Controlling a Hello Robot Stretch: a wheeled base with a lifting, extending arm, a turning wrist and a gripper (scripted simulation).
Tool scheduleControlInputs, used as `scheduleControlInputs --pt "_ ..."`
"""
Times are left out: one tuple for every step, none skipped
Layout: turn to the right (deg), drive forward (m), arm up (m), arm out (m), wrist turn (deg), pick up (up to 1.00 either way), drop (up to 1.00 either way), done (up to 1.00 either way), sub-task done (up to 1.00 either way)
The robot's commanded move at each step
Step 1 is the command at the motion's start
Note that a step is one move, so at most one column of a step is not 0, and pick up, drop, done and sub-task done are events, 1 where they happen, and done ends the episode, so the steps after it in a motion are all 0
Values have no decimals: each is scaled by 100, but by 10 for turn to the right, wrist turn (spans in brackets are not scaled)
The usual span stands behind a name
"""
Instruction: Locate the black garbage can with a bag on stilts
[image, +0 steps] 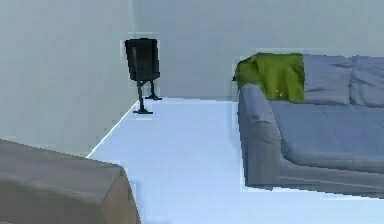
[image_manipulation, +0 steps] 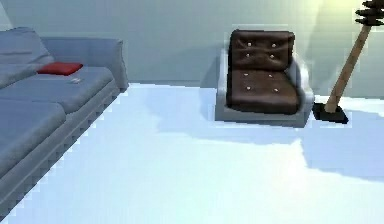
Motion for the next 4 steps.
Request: scheduleControlInputs --pt "0 95 0 0 0 0 0 0 0" --pt "0 30 0 0 0 0 0 0 0" --pt "60 0 0 0 0 0 0 0 0" --pt "30 0 0 0 0 0 0 0 0"
